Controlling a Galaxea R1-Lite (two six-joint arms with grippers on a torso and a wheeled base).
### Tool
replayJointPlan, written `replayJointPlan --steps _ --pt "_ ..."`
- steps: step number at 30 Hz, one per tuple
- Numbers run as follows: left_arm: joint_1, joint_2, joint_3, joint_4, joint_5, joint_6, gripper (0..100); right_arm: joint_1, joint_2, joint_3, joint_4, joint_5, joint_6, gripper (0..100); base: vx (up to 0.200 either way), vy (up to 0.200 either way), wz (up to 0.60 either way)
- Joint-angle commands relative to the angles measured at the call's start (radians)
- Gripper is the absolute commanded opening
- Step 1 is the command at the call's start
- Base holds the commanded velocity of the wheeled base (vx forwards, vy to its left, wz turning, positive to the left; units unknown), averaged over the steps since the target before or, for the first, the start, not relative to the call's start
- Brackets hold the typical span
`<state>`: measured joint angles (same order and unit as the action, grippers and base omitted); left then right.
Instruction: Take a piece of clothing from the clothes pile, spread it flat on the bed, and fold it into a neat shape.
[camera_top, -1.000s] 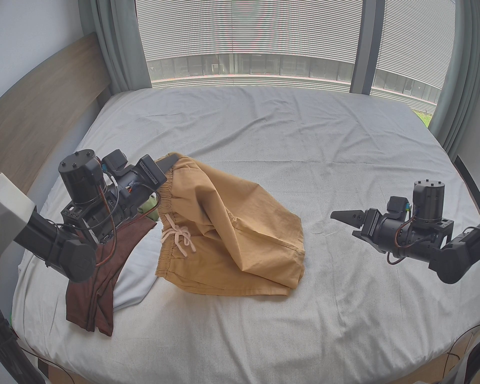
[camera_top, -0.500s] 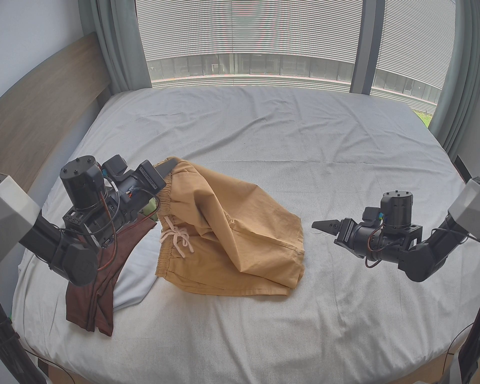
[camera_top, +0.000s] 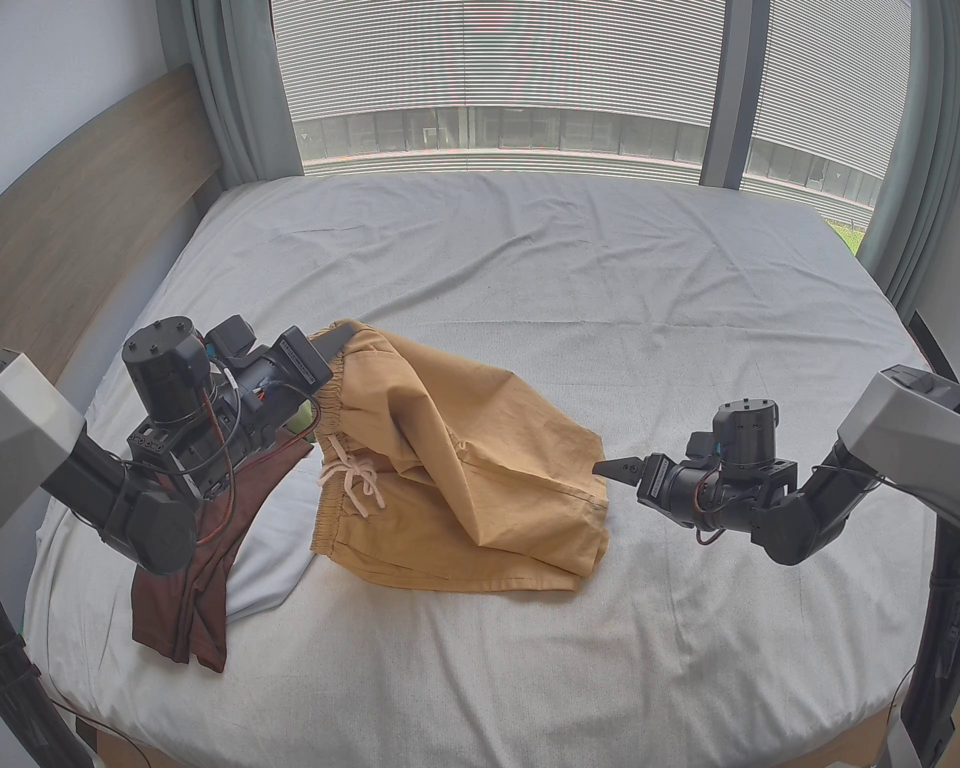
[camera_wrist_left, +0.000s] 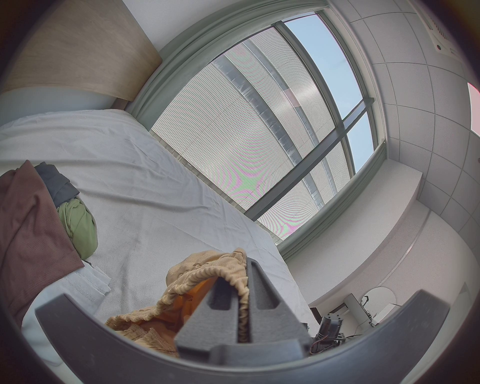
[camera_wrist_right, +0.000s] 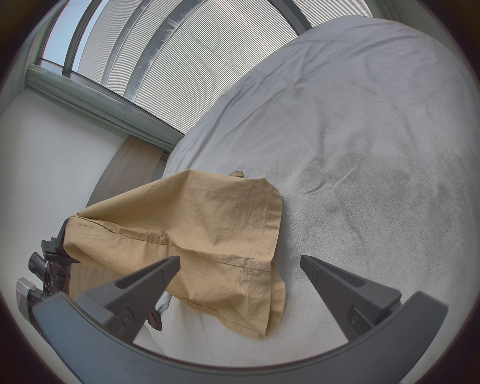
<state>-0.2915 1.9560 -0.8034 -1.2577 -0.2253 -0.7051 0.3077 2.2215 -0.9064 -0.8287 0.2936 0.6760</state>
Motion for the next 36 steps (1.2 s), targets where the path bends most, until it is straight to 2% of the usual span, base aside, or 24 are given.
replayJointPlan --steps 1,9,20,29,36 --pt "0.002 0.001 0.001 0.0 0.001 -0.001 0 0.007 0.072 -0.035 -0.001 0.001 0.001 100 0.0 0.0 0.0" --pt "0.002 0.001 0.003 -0.003 0.003 -0.001 0 0.044 0.138 -0.112 0.003 -0.002 0.002 100 0.0 0.0 0.0" --pt "0.017 0.024 0.007 -0.028 0.003 -0.002 0 0.077 0.129 -0.112 -0.021 0.013 0.022 100 0.0 0.0 0.0" --pt "0.049 0.063 0.015 -0.072 0.0 -0.001 0 0.091 0.038 -0.008 -0.161 0.045 0.056 100 0.0 0.0 0.0" --pt "0.043 0.064 0.015 -0.074 0.001 -0.002 0 0.093 0.056 0.003 -0.202 0.068 0.056 100 0.0 0.0 0.0"
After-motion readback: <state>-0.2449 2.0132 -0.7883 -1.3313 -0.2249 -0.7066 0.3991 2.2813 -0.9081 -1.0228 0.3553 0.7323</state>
